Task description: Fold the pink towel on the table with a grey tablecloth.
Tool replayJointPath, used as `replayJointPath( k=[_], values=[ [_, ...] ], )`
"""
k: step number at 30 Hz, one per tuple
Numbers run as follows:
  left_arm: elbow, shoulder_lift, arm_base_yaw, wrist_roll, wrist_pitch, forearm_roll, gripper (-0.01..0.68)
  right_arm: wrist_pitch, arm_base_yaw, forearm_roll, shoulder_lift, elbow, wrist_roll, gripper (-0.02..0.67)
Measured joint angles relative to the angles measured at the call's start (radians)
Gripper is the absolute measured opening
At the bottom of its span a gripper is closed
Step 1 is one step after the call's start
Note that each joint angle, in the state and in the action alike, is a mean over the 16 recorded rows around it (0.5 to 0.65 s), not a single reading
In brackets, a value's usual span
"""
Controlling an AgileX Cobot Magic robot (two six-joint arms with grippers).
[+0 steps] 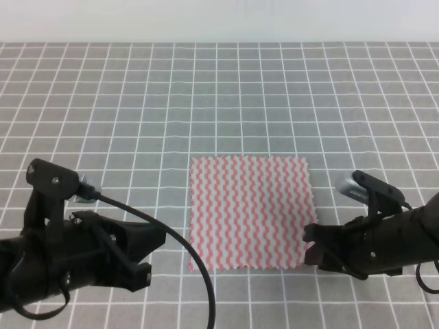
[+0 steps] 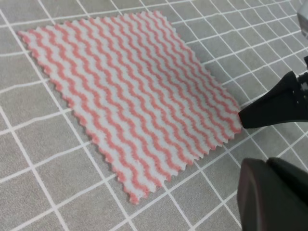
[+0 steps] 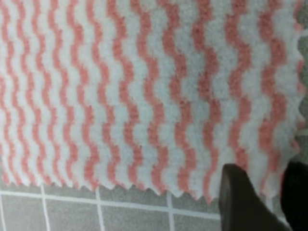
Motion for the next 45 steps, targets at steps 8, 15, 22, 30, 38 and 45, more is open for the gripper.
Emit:
replayJointPath(
  k=[8,15,22,30,38,45],
  values=[
    [0.0,0.002,0.0,0.0,0.0,0.0,-0.003,0.001,0.0,0.002,0.015,-0.002,-0.012,0.153],
    [0.0,0.003,0.0,0.0,0.002,0.001,-0.004,0.0,0.0,0.003,0.024,-0.004,-0.015,0.065],
    [0.0,0.001,0.0,0.002,0.004,0.0,-0.004,0.002,0.0,0.003,0.02,-0.012,-0.015,-0.004],
    [0.0,0.003,0.0,0.054,0.0,0.001,-0.003,0.011,0.0,0.005,0.012,-0.05,-0.016,-0.012],
    [0.0,0.003,0.0,0.161,-0.019,0.001,-0.003,0.01,0.0,0.007,0.01,-0.11,-0.024,-0.014],
    [0.0,0.002,0.0,0.217,-0.044,0.0,-0.003,-0.002,0.0,0.008,0.012,-0.145,-0.035,-0.014]
  ],
)
